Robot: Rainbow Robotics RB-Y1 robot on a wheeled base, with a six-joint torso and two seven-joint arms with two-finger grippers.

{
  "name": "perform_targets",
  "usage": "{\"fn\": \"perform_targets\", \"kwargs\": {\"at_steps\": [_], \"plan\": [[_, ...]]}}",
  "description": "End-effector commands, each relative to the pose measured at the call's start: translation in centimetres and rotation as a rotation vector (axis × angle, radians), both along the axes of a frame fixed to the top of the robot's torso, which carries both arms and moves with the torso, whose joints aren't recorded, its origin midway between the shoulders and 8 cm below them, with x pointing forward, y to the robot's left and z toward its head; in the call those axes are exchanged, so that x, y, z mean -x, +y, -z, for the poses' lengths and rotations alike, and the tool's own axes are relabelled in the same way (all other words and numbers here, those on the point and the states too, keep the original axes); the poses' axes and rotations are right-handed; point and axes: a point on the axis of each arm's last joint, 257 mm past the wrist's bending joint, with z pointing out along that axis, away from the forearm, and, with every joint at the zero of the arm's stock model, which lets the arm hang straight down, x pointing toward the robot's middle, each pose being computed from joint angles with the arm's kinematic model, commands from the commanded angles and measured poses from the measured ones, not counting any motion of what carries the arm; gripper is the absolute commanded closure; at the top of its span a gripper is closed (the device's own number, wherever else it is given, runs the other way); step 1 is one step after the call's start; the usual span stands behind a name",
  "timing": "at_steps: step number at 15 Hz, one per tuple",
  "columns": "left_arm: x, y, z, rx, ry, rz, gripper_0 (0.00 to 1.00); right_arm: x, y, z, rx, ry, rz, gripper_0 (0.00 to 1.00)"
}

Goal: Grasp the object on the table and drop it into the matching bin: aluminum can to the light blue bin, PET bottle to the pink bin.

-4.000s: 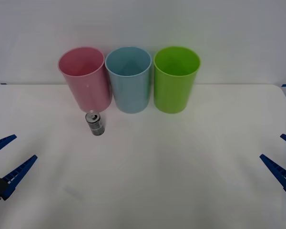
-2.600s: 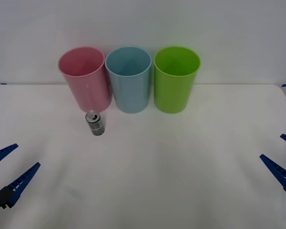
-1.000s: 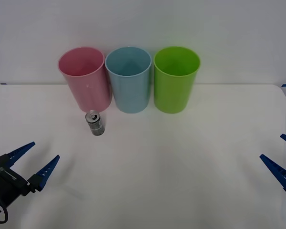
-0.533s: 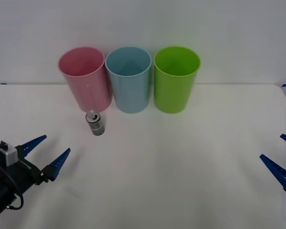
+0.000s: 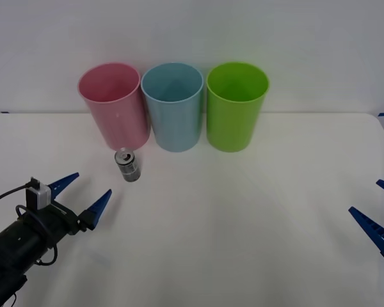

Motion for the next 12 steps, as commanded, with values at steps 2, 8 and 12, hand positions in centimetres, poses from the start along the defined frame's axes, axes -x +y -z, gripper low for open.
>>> {"fn": "perform_targets", "kwargs": {"at_steps": [2, 8, 12], "plan": [[-2.1, -1.1, 0.9, 0.01, 0.015, 0.018, 0.0, 0.0, 0.0, 0.0, 0.0, 0.0, 0.0, 0.0], [-4.5, -2.5, 1.7, -0.011, 0.025, 0.036, 0.0, 0.0, 0.0, 0.0, 0.0, 0.0, 0.0, 0.0], [-5.8, -2.9, 2.0, -0.041, 0.027, 0.029, 0.0, 0.0, 0.0, 0.0, 0.0, 0.0, 0.0, 0.0]]}}
